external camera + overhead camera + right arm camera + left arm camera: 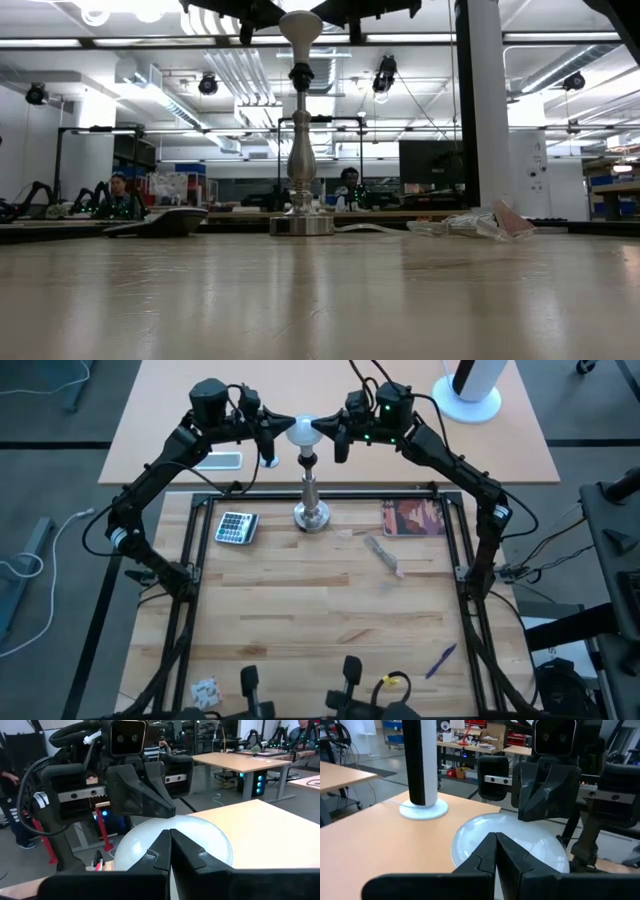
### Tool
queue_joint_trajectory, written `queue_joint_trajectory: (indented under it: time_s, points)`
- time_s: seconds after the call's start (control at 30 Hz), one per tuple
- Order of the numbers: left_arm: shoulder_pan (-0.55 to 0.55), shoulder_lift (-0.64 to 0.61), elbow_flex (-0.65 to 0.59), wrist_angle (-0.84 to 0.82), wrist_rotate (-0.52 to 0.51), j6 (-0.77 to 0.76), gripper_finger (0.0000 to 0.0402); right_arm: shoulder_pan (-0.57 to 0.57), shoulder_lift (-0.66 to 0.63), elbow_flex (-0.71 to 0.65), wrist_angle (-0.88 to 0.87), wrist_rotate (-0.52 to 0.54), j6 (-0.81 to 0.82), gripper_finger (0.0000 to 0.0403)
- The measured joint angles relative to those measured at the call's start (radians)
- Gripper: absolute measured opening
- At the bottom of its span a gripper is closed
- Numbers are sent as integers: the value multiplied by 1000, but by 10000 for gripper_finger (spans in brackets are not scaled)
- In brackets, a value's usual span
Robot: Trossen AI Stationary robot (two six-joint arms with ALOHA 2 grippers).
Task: Screw lightbulb
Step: Remove the lightbulb from the table lamp
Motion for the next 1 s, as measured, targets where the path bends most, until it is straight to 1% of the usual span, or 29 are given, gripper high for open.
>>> queue_joint_trajectory:
  time_s: [0.07, 0.2, 0.3, 0.57, 0.77, 0.8, 0.87, 0.93, 1.0]
  points:
    - [-8, 1, -1, 0, -4, -21, 0, 0, 5, -1, -2, 0, 1, 0]
    - [-10, 1, -1, 20, -6, -140, 0, -2, 11, -1, -2, 6, 18, 0]
    - [-10, 1, 2, 25, -5, -192, 0, -3, 11, -2, 2, 21, 19, 0]
    - [-28, 2, 0, 32, 2, -267, 0, -10, 12, -3, 9, 52, 0, 0]
    - [-64, -2, -1, 38, 54, -303, 0, -19, 16, -5, 4, 106, -22, 0]
    - [-71, -3, -1, 43, 47, -303, 0, -20, 19, -9, -21, 110, -28, 0]
    - [-77, -7, -2, 31, -1, -294, 0, -21, 32, -12, -20, 112, -30, 0]
    - [-73, -10, -3, 31, -25, -291, 0, -16, 30, -14, -23, 110, -19, 0]
    - [-74, -15, -3, 40, -32, -289, 0, -15, 20, -7, -12, 106, -4, 0]
